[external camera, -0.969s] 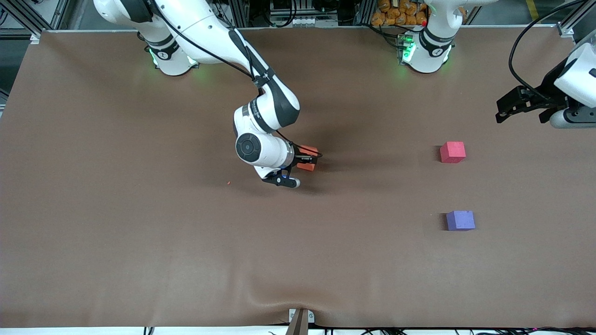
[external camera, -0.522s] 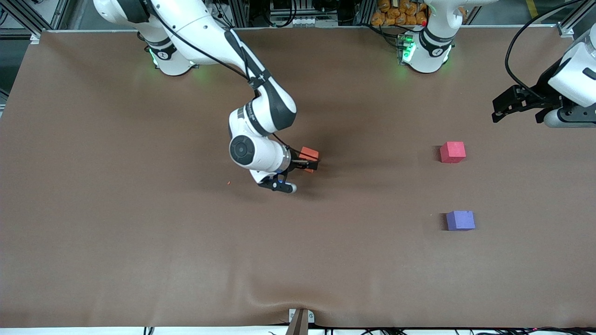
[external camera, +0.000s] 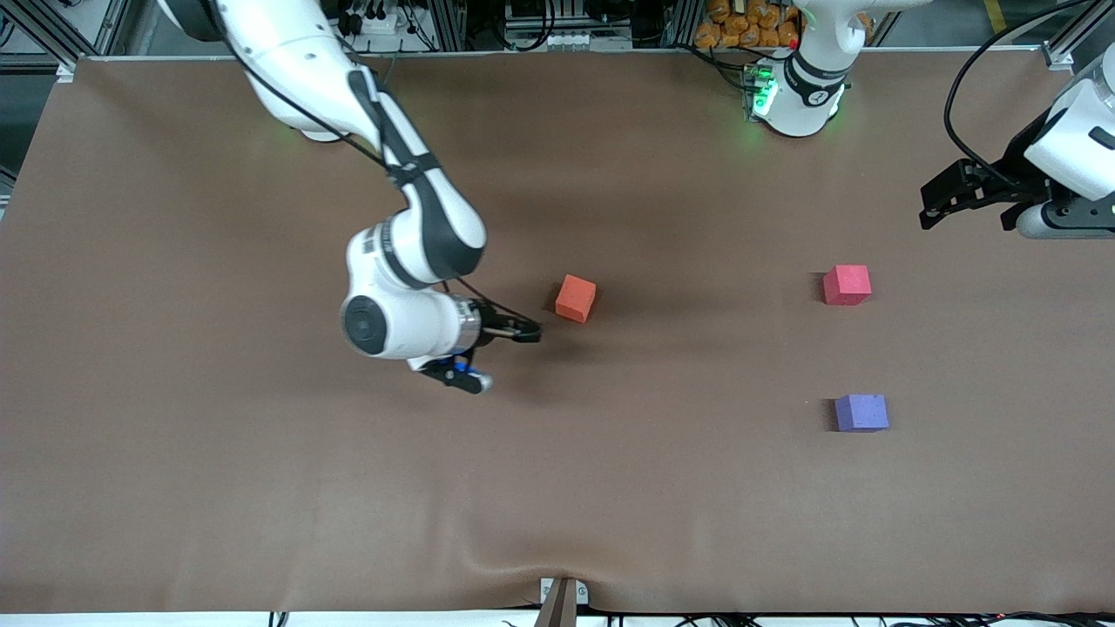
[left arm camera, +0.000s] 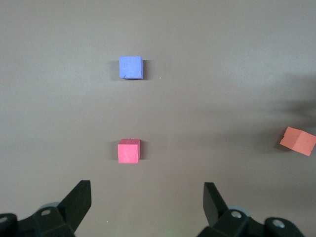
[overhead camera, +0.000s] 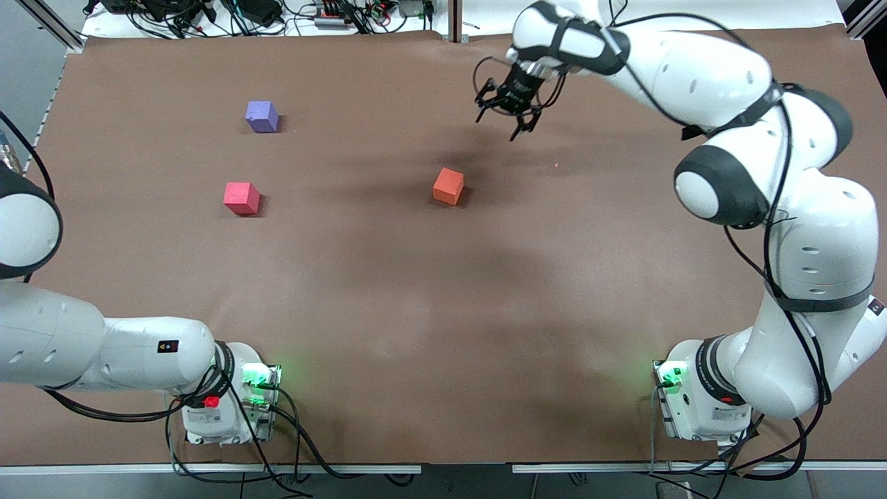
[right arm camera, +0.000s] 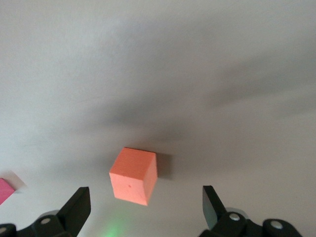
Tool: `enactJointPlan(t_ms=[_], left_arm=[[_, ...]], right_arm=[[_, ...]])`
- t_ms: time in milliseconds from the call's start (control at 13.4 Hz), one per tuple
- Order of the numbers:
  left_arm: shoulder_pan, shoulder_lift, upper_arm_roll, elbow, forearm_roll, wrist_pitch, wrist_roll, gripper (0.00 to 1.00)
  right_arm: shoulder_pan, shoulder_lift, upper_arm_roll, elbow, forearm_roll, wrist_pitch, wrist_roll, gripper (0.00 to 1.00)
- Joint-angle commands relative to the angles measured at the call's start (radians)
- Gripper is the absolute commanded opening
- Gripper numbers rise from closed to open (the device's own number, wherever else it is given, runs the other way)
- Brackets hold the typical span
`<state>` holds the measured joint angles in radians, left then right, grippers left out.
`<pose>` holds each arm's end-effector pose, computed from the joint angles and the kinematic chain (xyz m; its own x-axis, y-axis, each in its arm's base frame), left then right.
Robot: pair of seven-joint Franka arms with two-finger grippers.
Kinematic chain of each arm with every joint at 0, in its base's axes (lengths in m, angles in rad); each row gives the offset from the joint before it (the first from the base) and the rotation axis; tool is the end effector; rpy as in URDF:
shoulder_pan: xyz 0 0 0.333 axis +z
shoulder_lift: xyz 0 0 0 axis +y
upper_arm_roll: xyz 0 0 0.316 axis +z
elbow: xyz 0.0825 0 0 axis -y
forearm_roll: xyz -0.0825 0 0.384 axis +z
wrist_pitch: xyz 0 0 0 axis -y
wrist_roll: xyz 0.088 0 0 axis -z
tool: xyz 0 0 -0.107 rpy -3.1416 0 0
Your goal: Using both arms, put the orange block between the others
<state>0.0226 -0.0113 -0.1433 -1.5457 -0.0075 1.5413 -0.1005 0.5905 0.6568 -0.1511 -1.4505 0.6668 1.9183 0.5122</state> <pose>0.5443 -0.0673 0.6399 0.9998 -0.0204 0.0062 -0.0205 -0.9998 0.0065 0.6097 0.3558 0.2989 0.8749 -0.2394 -0.4210 -0.3797 -0.8786 -0.2897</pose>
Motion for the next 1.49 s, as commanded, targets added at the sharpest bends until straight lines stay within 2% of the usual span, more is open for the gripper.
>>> enactJointPlan(t_ms=[0, 224, 447, 894, 1193, 1416], left_arm=[[0.005, -0.004, -0.006, 0.004, -0.002, -0.003, -0.001, 1.0], [0.005, -0.004, -0.006, 0.006, -0.002, -0.003, -0.001, 1.0], [0.008, -0.003, -0.004, 0.004, -0.002, -0.003, -0.001, 1.0], [0.005, -0.003, -0.004, 0.006, -0.002, -0.001, -0.001, 1.0], [0.0, 0.001, -0.006, 0.006, -0.002, -0.001, -0.001, 1.0], [0.003, 0.004, -0.006, 0.004, 0.004, -0.001, -0.001, 1.0]], right_arm=[[-0.084, -0.087, 0.016, -0.024, -0.096, -0.103, -0.004, 1.0], [-0.199, -0.195, 0.018, -0.022, -0.209, -0.307, -0.069, 1.0], [-0.268, -0.293, 0.018, -0.021, -0.341, -0.407, -0.145, 1.0], [-0.423, -0.41, 0.019, -0.014, -0.571, -0.441, -0.487, 1.0], [-0.517, -0.431, 0.018, -0.014, -0.601, -0.44, -0.589, 1.0], [-0.529, -0.436, 0.018, -0.016, -0.61, -0.437, -0.607, 1.0]])
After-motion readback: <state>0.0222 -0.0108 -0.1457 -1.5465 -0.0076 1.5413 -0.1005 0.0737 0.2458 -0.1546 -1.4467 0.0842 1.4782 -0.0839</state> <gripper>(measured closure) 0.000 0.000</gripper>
